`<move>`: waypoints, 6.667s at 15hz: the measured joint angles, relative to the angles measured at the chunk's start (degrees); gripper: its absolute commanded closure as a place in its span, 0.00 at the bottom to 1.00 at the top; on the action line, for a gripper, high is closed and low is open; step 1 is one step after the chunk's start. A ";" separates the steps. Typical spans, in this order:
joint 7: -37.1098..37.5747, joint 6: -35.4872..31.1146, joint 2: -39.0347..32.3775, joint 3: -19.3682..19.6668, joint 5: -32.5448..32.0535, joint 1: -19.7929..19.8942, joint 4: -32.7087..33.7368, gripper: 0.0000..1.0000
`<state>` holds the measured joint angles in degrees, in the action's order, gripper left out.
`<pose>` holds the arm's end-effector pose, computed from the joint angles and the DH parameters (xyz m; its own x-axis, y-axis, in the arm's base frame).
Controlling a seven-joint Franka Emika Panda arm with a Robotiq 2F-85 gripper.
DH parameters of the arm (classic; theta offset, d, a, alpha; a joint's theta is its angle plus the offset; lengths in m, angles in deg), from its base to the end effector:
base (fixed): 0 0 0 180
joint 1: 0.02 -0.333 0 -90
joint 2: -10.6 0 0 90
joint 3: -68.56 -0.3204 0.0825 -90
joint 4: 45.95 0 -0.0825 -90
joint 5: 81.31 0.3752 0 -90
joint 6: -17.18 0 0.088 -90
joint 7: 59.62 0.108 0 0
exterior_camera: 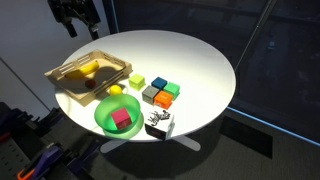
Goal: Take the banana off of the tray
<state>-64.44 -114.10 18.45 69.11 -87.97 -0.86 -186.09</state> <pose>0.4572 -0.0004 0.3608 0.9859 0.1648 -0.0279 0.1666 -0.9826 0.0824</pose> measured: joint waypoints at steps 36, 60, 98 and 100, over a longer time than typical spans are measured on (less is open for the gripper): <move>17.20 -16.69 -31.85 -6.08 7.54 -9.72 12.12 0.00; 18.92 -23.59 -40.82 -3.67 7.53 -13.55 16.38 0.68; 19.13 -7.55 -27.58 3.27 1.80 -4.22 16.42 0.83; 19.13 -7.00 -27.53 3.58 2.09 -2.74 16.86 0.83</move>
<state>-45.31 -121.09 -9.08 72.68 -85.88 -3.60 -169.23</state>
